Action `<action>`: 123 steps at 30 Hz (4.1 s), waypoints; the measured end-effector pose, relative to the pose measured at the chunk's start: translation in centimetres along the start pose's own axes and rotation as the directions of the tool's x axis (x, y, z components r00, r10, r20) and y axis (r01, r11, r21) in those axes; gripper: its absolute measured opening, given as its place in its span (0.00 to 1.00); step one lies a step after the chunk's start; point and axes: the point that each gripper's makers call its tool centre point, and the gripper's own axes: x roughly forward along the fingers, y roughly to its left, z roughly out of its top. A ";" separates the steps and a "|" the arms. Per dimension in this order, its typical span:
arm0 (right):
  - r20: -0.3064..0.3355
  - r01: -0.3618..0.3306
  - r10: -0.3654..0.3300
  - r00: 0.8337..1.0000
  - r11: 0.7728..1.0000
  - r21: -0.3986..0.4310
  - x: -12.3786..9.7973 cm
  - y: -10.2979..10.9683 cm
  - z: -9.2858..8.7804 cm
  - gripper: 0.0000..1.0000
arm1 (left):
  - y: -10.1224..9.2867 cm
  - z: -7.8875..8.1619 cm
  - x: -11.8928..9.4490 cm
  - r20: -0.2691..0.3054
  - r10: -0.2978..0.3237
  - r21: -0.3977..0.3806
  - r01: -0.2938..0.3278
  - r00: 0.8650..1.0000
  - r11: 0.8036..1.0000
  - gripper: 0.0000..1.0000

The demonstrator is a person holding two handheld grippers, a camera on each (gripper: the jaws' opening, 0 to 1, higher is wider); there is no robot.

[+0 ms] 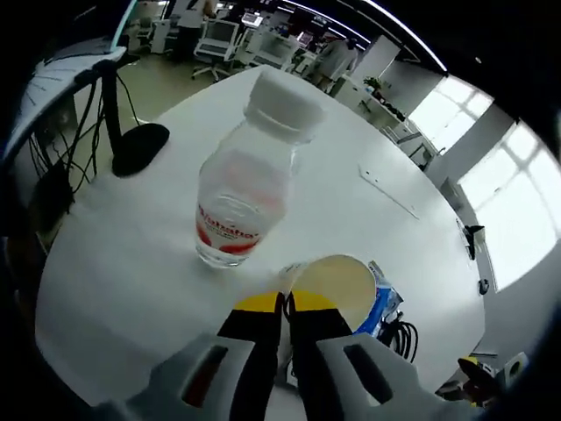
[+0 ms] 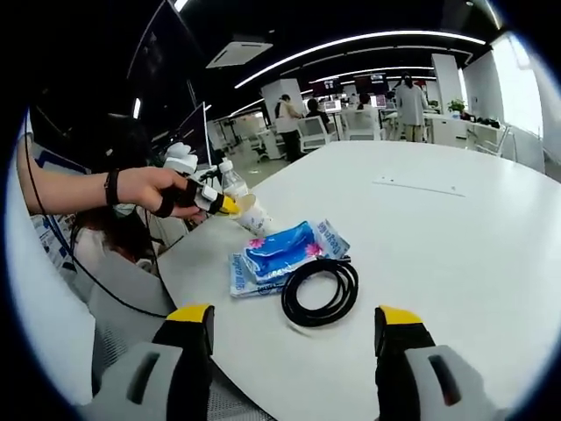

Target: Arrange the tabletop items into an orderly group along one side of the table until the central work area is clear of visible clutter.

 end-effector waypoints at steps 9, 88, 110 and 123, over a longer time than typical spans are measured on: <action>-0.001 0.005 -0.005 1.000 1.000 0.005 -0.1 -0.2 -0.1 0.76 | 0.4 0.1 0.3 -0.005 0.007 0.002 -0.007 1.000 1.000 0.01; -0.028 -0.036 0.037 0.999 0.999 0.017 1.0 0.4 -0.6 0.75 | 1.1 2.3 -0.4 0.148 0.004 -0.155 0.019 0.989 0.988 0.18; -0.041 -0.066 0.065 0.997 0.998 -0.011 1.0 1.7 -0.9 0.75 | 4.4 -2.0 -4.5 0.122 0.019 -0.105 -0.006 0.992 0.994 0.19; -0.059 -0.086 0.085 0.995 0.996 -0.021 1.3 2.7 -1.3 0.75 | 5.9 -5.4 -6.2 0.049 -0.028 -0.010 0.028 0.998 1.000 0.23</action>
